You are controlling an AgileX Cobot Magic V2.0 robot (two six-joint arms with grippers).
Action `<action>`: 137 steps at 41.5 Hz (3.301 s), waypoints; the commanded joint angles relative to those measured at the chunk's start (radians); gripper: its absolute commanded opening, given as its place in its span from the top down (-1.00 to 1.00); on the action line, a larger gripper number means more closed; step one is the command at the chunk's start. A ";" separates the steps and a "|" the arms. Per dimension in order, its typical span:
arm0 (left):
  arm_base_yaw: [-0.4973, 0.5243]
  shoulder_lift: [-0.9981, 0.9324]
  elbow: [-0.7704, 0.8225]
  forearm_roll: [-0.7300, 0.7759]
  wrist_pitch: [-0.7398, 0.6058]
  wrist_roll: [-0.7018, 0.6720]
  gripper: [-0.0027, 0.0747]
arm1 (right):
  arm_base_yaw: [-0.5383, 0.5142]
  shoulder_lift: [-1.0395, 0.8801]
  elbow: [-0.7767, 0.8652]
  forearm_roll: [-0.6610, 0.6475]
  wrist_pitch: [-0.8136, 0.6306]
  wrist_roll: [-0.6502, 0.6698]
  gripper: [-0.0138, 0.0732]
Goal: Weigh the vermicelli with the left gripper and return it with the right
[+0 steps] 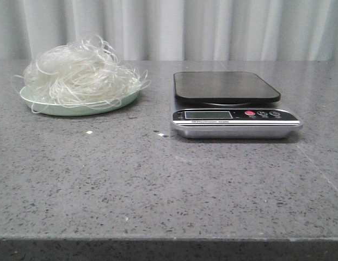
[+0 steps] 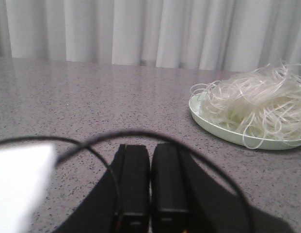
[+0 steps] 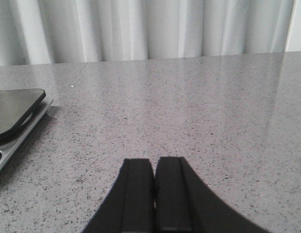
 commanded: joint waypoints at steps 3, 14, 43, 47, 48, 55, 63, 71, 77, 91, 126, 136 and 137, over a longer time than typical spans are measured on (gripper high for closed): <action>-0.006 -0.020 0.009 -0.007 -0.074 -0.007 0.58 | -0.008 -0.017 -0.008 -0.002 -0.074 -0.003 0.33; -0.006 -0.020 0.009 -0.007 -0.074 -0.007 0.58 | -0.008 -0.017 -0.008 -0.002 -0.074 -0.003 0.33; -0.006 -0.020 0.009 -0.007 -0.075 -0.007 0.58 | -0.008 -0.017 -0.008 -0.002 -0.074 -0.003 0.33; -0.006 -0.020 0.009 -0.007 -0.078 -0.007 0.58 | -0.008 -0.017 -0.008 -0.002 -0.074 -0.003 0.33; -0.006 -0.020 0.009 -0.007 -0.082 -0.007 0.58 | -0.008 -0.017 -0.008 -0.002 -0.074 -0.003 0.33; -0.006 -0.020 0.009 -0.007 -0.151 -0.007 0.58 | -0.008 -0.017 -0.008 -0.002 -0.074 -0.003 0.33; -0.006 -0.020 -0.004 0.002 -0.317 -0.007 0.58 | -0.008 -0.017 -0.008 -0.002 -0.074 -0.003 0.33; -0.006 0.009 -0.181 0.169 -0.259 -0.007 0.58 | -0.008 -0.017 -0.008 -0.002 -0.080 -0.003 0.33; -0.006 0.105 -0.386 0.213 -0.213 -0.007 0.58 | -0.008 -0.017 -0.008 -0.002 -0.080 -0.003 0.33; -0.006 0.448 -0.765 0.213 0.007 -0.007 0.56 | -0.008 -0.017 -0.008 -0.002 -0.080 -0.003 0.33; -0.259 1.115 -1.087 -0.098 0.477 0.609 -0.27 | -0.008 -0.017 -0.008 -0.002 -0.080 -0.003 0.33; -0.254 1.208 -1.137 -0.257 0.472 0.763 -0.27 | -0.008 -0.017 -0.008 -0.002 -0.080 -0.003 0.33; -0.249 1.216 -1.141 -0.271 0.472 0.771 -0.27 | -0.008 -0.017 -0.008 -0.002 -0.080 -0.003 0.33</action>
